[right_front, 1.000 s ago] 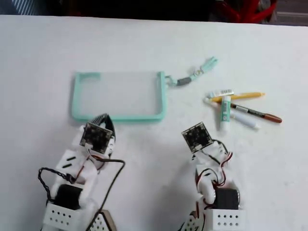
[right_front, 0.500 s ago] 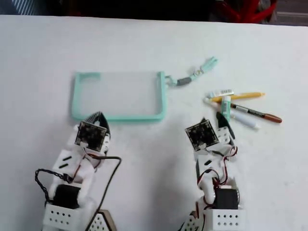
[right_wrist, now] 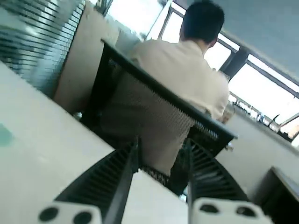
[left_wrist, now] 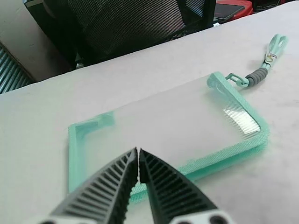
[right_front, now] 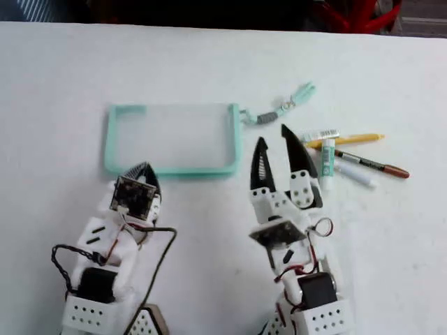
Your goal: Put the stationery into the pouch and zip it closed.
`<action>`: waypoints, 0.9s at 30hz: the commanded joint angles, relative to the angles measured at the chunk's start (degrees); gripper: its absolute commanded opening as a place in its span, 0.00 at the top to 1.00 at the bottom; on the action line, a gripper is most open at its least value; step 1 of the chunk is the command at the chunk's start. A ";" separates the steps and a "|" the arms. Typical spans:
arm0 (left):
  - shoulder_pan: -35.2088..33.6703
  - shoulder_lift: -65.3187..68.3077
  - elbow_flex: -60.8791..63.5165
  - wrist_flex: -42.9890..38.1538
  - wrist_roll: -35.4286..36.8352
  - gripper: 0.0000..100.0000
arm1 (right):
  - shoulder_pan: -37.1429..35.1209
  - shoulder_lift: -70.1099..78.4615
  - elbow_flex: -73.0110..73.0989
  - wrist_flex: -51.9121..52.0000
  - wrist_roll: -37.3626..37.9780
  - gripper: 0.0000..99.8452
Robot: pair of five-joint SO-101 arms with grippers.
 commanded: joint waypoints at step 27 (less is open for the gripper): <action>4.79 -0.31 -0.18 1.23 -0.35 0.97 | 11.21 118.99 -82.29 15.87 -44.04 0.86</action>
